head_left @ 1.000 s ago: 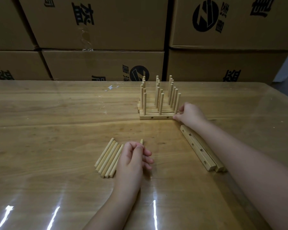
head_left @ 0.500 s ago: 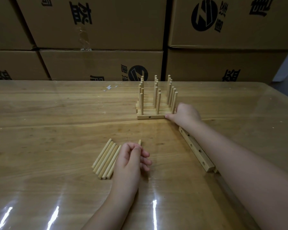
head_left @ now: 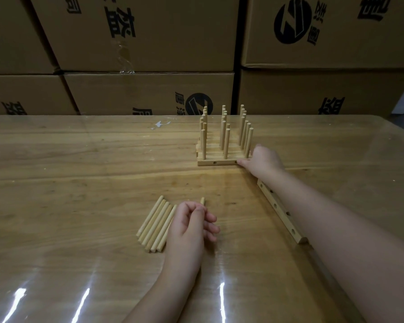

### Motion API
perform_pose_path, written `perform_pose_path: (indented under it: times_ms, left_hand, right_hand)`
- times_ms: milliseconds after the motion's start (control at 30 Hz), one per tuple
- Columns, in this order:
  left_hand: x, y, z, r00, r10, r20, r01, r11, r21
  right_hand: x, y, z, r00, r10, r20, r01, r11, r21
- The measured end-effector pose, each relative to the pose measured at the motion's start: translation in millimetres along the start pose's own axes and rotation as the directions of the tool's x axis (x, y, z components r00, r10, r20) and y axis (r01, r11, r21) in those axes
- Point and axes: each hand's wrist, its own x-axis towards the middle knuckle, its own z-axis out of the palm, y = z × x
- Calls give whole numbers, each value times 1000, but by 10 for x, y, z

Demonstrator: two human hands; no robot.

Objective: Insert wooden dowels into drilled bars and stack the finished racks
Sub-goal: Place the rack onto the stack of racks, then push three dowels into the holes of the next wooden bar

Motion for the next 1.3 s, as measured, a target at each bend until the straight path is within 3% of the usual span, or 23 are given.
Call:
perform_pose_path:
  times_ms: [100,267,600,733,1000,1067,1133,1200,1300]
  left_hand:
    - [-3,23,6,1000,-9,2,9,1000,-7]
    - [-18,61,14,1000,-17,17,17,1000,-6]
    - [-20,90,51,1000,-25,6,26,1000,-10]
    - [-13,66,52,1000,-18,16,18,1000,8]
    - [-4,31,38,999,2,43,-4,999,44]
    - [-11,28,34,998,13,55,-16,998,56]
    - [-21,24,35,996,37,79,-43,997,68]
    - [-42,29,35,992,55,112,-63,996,70]
    - [-64,30,27,985,77,158,-90,993,80]
  right_hand:
    - [-77,133,-148,996,-50,73,32,972,232]
    - [-461,561,-480,1000,-8,-14,13,887,462]
    - [-1440,910,-480,993,117,-15,-110,965,239]
    - [-1558,801,-343,983,126,-133,-107,985,138]
    - [-1712,729,-282,923,173,-344,-80,960,268]
    - [-1728,711,-317,888,202,-413,-16,912,411]
    - [-1751,659,-382,872,244,-423,71,794,604]
    - [-1793,555,-459,911,255,-324,109,609,786]
    - [-1885,369,-447,973,157,-167,86,424,902]
